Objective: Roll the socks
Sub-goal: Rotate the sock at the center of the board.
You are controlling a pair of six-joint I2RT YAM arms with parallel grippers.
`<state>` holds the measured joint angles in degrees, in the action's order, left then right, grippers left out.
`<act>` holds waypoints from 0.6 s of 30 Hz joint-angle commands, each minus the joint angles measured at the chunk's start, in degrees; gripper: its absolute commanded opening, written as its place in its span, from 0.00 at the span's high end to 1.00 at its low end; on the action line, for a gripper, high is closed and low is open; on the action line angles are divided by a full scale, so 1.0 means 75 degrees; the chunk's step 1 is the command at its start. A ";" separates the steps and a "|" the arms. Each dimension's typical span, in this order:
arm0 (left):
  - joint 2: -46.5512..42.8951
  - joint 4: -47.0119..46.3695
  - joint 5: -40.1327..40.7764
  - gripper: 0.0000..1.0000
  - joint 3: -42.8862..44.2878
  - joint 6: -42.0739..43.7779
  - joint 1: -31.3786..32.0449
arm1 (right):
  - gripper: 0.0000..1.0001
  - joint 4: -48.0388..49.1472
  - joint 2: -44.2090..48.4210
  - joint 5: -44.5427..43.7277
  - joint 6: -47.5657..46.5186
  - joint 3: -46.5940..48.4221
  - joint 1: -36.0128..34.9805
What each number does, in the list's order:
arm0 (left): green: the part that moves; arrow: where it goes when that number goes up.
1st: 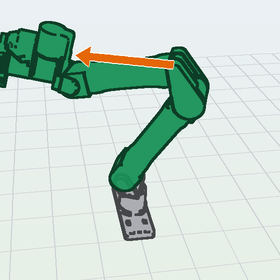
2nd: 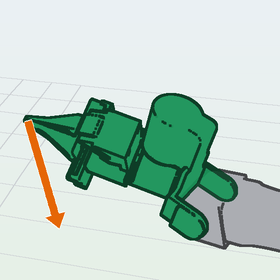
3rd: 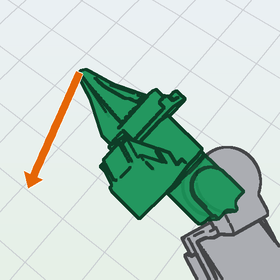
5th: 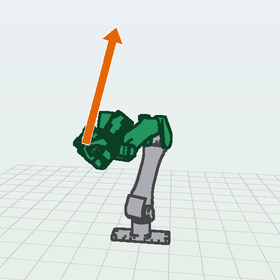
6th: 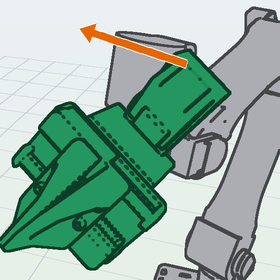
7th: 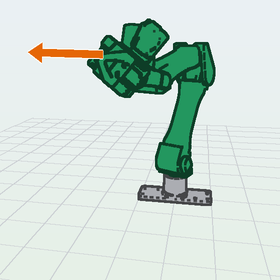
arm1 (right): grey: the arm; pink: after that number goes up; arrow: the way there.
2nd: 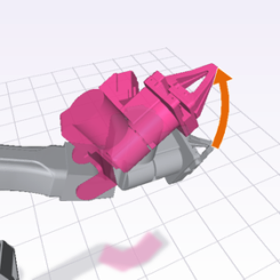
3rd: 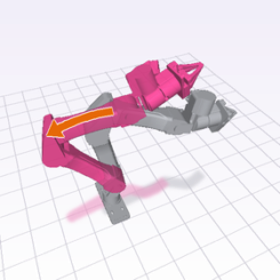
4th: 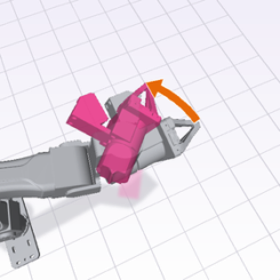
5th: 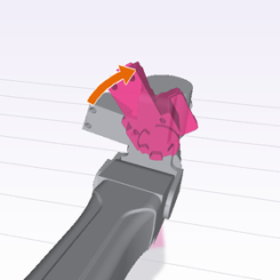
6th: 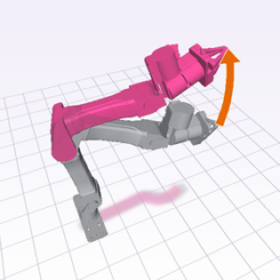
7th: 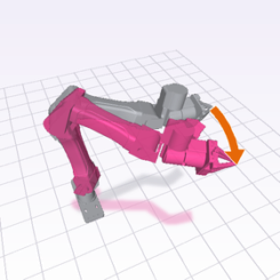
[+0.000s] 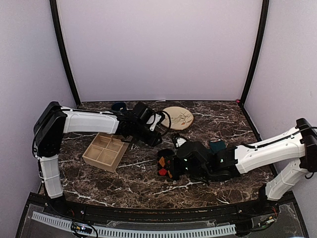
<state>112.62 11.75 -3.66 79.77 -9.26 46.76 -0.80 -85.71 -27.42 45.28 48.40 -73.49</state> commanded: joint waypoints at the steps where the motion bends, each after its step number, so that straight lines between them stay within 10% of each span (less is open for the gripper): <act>1: -0.1151 -0.0347 -0.0050 0.61 -0.0489 -0.0095 -0.0036 | 0.61 -0.0358 0.0126 -0.0312 -0.0828 0.0086 0.0058; 18: -0.2877 -0.2199 -0.0438 0.58 -0.3834 -0.1334 0.1357 | 0.44 -0.0985 0.0255 -0.0100 -0.2614 -0.0423 -0.0104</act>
<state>93.95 0.62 -6.68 54.24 -16.25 53.45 -7.60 -82.83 -28.14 29.34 45.74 -73.21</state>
